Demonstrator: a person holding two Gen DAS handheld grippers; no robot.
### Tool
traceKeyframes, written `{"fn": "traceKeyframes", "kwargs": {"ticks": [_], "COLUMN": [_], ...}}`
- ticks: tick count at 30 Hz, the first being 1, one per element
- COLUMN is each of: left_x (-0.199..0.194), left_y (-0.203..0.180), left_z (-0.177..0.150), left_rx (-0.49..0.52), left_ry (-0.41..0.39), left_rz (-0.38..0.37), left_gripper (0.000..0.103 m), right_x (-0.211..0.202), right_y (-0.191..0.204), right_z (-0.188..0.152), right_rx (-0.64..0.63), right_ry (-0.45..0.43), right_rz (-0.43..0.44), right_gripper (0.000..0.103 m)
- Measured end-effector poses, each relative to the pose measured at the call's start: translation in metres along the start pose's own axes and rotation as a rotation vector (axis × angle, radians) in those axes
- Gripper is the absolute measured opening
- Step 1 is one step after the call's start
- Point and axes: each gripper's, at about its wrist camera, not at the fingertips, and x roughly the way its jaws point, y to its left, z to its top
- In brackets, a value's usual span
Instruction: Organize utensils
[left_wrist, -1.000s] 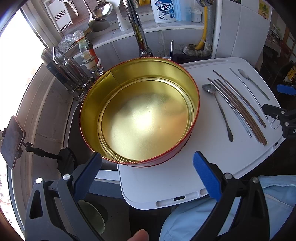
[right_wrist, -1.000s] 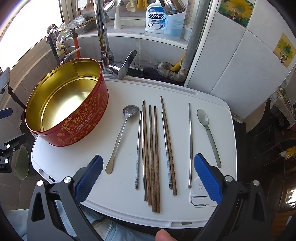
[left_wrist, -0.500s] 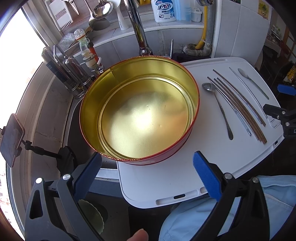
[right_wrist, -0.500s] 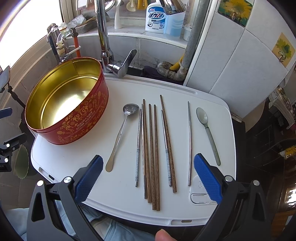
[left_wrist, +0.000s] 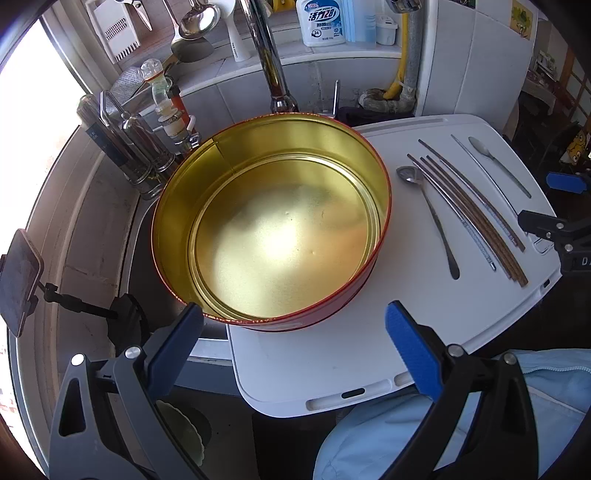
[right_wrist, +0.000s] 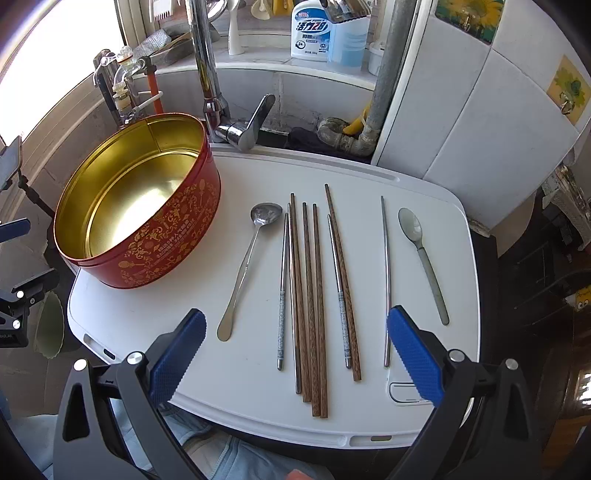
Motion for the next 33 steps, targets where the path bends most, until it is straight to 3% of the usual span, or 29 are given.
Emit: {"fn": "traceKeyframes", "kwargs": {"ticks": [11, 22, 26, 29, 33], "left_x": [0.0, 0.004, 0.017, 0.029, 0.048], "left_y": [-0.03, -0.094, -0.116, -0.132, -0.148], "left_z": [0.007, 0.031, 0.041, 0.051, 0.062], "left_rx": [0.052, 0.108, 0.114, 0.133, 0.136], "left_ry": [-0.048, -0.114, -0.119, -0.117, -0.095], "left_rz": [-0.014, -0.202, -0.226, -0.222, -0.218], "left_gripper": [0.096, 0.096, 0.096, 0.096, 0.096], "right_x": [-0.005, 0.007, 0.019, 0.029, 0.053], "right_y": [-0.032, -0.061, -0.076, -0.089, -0.111], "right_z": [-0.004, -0.011, -0.011, -0.007, -0.006], "right_rx": [0.086, 0.127, 0.141, 0.148, 0.192], "right_ry": [-0.043, -0.069, -0.07, -0.076, -0.035], "right_rz": [0.001, 0.037, 0.047, 0.052, 0.068], "right_gripper": [0.099, 0.099, 0.099, 0.095, 0.079]}}
